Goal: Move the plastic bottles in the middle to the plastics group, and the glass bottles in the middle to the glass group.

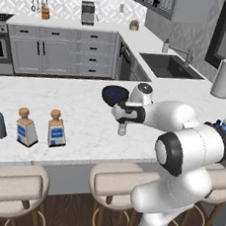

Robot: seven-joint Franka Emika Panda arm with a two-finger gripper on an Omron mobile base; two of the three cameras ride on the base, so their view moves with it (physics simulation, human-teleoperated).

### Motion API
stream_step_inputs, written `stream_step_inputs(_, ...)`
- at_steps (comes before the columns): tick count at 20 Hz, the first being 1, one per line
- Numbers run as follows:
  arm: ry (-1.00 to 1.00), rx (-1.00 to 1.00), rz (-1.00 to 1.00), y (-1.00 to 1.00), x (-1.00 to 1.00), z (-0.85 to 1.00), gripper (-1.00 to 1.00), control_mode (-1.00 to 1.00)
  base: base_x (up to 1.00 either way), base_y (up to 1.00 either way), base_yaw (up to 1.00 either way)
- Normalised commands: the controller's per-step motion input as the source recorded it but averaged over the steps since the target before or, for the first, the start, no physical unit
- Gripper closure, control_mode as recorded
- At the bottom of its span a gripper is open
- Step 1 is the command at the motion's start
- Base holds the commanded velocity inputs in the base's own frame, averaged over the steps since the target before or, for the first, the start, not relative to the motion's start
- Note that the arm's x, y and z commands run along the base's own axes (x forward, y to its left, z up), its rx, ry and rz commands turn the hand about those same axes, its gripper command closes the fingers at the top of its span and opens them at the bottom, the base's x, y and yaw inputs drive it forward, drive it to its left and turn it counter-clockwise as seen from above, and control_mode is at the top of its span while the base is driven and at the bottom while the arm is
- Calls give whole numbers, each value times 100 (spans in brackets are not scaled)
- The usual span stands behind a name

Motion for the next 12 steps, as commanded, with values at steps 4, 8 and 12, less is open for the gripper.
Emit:
stream_step_inputs(4, 0, 0, 0, 1, 19, 0, -100, -100, 0, 0, 0)
stream_step_inputs(8, 0, 0, 0, 0, 2, 0, -100, -100, 0, 0, 0)
stream_step_inputs(12, 3, 0, 0, 0, 2, 0, -100, -100, 0, 0, 0)
